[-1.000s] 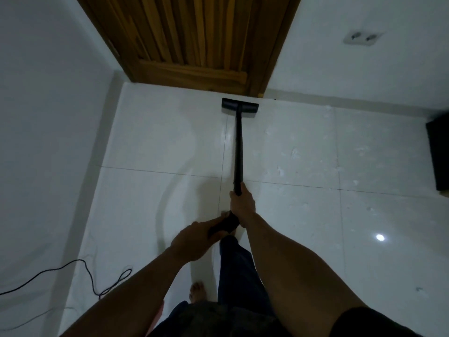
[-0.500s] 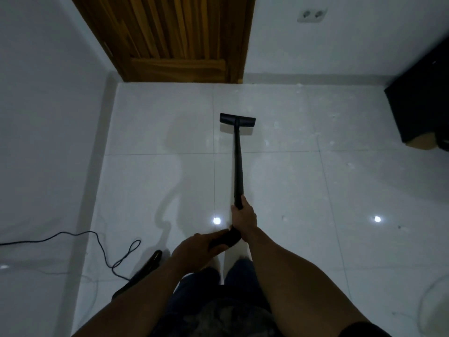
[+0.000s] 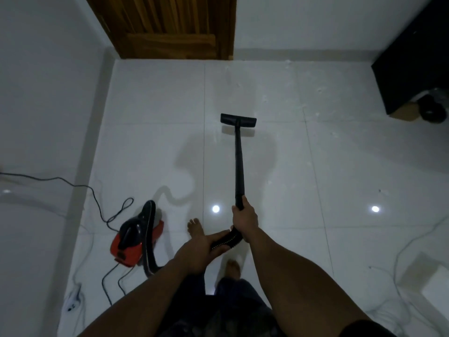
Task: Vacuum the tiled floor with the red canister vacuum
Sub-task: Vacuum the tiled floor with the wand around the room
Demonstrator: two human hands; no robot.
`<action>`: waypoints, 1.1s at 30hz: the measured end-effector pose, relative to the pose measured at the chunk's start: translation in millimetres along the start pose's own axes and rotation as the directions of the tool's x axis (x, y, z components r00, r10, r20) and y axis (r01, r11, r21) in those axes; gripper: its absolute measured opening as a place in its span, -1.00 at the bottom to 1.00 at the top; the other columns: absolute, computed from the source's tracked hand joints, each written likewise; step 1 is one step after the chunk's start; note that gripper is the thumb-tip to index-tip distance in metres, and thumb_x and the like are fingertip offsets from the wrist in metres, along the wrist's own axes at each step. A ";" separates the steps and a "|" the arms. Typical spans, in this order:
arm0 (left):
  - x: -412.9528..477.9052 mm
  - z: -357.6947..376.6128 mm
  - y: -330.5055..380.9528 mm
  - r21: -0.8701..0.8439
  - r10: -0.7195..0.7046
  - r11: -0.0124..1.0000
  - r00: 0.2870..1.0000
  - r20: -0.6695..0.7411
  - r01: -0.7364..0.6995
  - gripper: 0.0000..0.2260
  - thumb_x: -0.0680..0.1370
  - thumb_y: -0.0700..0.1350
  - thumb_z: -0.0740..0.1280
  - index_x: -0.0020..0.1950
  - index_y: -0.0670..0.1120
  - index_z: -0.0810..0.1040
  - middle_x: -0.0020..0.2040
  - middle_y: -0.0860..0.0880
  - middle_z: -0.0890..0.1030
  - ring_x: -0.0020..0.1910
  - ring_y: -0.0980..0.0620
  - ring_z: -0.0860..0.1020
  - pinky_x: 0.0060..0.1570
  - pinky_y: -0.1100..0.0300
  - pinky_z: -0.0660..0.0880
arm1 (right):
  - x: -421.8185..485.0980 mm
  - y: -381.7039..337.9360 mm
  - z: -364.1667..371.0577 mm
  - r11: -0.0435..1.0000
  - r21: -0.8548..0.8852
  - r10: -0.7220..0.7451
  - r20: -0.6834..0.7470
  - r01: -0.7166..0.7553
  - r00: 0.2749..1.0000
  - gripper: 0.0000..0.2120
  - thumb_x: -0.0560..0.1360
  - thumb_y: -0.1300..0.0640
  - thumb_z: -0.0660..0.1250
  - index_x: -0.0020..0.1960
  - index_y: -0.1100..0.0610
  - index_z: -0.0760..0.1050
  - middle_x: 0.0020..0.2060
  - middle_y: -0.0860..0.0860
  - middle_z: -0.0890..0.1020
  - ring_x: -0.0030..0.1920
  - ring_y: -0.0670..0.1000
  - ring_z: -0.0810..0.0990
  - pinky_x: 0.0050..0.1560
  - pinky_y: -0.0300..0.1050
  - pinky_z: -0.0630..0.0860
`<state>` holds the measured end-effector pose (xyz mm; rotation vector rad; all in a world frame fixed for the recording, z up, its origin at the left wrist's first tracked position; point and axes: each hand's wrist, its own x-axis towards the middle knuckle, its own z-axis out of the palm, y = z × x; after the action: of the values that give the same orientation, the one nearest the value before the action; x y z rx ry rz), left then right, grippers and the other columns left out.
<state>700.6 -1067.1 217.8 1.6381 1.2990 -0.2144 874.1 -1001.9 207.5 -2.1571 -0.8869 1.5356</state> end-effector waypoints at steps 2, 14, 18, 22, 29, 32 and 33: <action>-26.9 20.0 16.4 -0.079 -0.002 0.997 1.000 -0.014 0.001 -0.54 0.58 0.39 0.13 0.48 0.50 0.14 0.42 -0.18 0.46 0.38 -0.17 0.46 0.37 -0.02 0.42 | -23.3 25.7 -6.0 1.000 0.004 0.014 0.005 -0.014 1.000 -0.41 0.66 0.02 0.21 0.63 -0.06 0.09 0.29 0.14 0.56 -0.11 0.03 0.61 -0.24 -0.15 0.57; -151.6 143.7 3.5 -0.085 0.098 0.992 0.993 0.067 -0.093 -0.54 0.62 0.29 0.19 0.52 0.33 0.27 0.08 0.03 0.69 -0.21 0.20 0.58 -0.03 0.23 0.54 | -148.4 172.1 13.6 0.998 -0.051 0.025 -0.016 -0.026 1.000 -0.43 0.68 0.05 0.18 0.64 0.00 0.08 0.42 0.12 0.48 -0.12 -0.08 0.53 -0.23 -0.30 0.46; -201.5 195.4 -15.3 -0.053 0.103 0.994 0.991 0.090 -0.098 -0.53 0.62 0.29 0.18 0.49 0.18 0.40 -0.01 -0.01 0.69 -0.26 0.18 0.56 -0.10 0.21 0.52 | -202.7 228.8 34.4 0.999 -0.017 0.045 -0.040 -0.045 0.998 -0.43 0.66 0.04 0.21 0.63 0.00 0.13 0.37 0.14 0.52 0.20 0.12 0.57 0.20 -0.01 0.56; -252.3 242.5 -31.7 -0.031 0.116 0.993 0.983 0.140 -0.113 -0.49 0.60 0.33 0.16 0.53 0.22 0.34 0.15 0.00 0.68 -0.09 0.12 0.62 0.07 0.10 0.56 | -260.7 278.0 50.8 0.995 0.021 0.098 -0.029 -0.098 0.995 -0.45 0.65 0.04 0.19 0.62 -0.01 0.17 0.30 0.13 0.56 0.18 0.13 0.57 0.23 0.07 0.56; -319.3 296.8 -28.8 -0.007 0.137 0.990 0.972 0.193 -0.138 -0.53 0.63 0.28 0.18 0.54 0.30 0.25 0.16 -0.06 0.68 -0.08 0.07 0.60 0.04 0.12 0.53 | -327.4 345.4 57.6 0.979 0.083 0.185 0.004 -0.185 0.983 -0.45 0.63 -0.02 0.24 0.59 -0.01 0.23 0.26 0.13 0.58 0.15 0.14 0.59 0.22 0.11 0.58; -325.6 309.7 -28.2 -0.023 0.129 0.992 0.972 0.194 -0.127 -0.51 0.61 0.32 0.16 0.54 0.31 0.24 0.25 -0.04 0.65 0.02 0.03 0.63 0.14 0.01 0.55 | -334.8 356.2 54.5 0.978 0.066 0.199 0.011 -0.199 0.980 -0.52 0.64 -0.03 0.21 0.54 0.01 0.32 0.17 0.13 0.61 0.08 0.14 0.60 0.13 0.06 0.61; -326.5 314.6 -28.1 -0.023 0.128 0.992 0.971 0.202 -0.126 -0.51 0.61 0.32 0.16 0.54 0.30 0.24 0.25 -0.05 0.65 0.01 0.02 0.63 0.14 -0.01 0.55 | -336.7 360.7 53.8 0.976 0.061 0.207 0.013 -0.207 0.978 -0.54 0.64 -0.05 0.20 0.52 0.02 0.34 0.15 0.13 0.61 0.06 0.13 0.60 0.08 0.03 0.61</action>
<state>674.3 -1518.6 260.4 1.6386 1.0357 -0.2896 854.4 -1497.8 211.8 -2.2598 -0.6227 1.6435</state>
